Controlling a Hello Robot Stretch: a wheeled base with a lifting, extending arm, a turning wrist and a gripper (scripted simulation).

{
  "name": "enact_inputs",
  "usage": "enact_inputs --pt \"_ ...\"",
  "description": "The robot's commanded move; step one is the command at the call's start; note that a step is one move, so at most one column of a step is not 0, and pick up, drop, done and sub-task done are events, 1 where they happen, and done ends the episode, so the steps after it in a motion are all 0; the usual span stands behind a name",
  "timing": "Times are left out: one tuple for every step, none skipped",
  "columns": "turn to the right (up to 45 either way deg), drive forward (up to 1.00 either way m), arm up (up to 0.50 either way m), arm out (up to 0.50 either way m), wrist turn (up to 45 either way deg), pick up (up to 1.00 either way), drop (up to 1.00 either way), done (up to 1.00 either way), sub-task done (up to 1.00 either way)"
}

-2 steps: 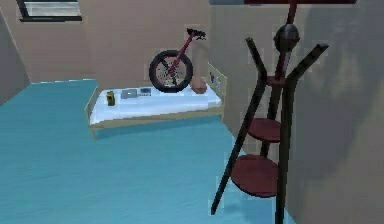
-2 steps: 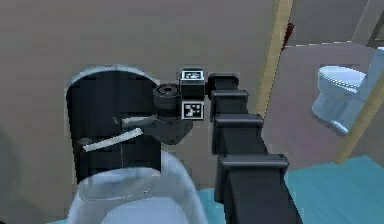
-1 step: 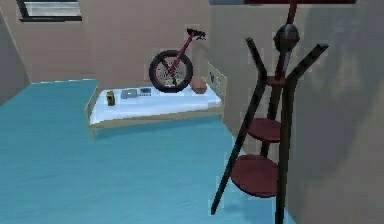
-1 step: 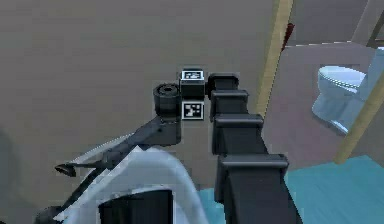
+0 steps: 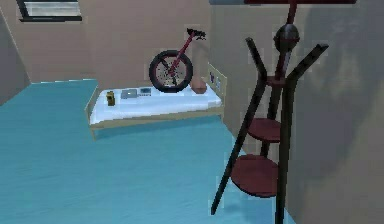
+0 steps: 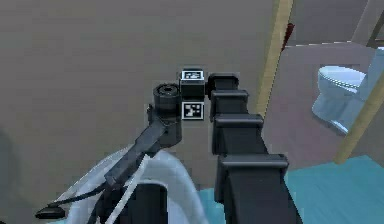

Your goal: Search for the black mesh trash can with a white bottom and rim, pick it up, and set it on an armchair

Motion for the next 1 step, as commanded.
enact_inputs --pt "0.0 0.00 0.00 -0.16 0.0 0.00 0.00 0.00 0.00"
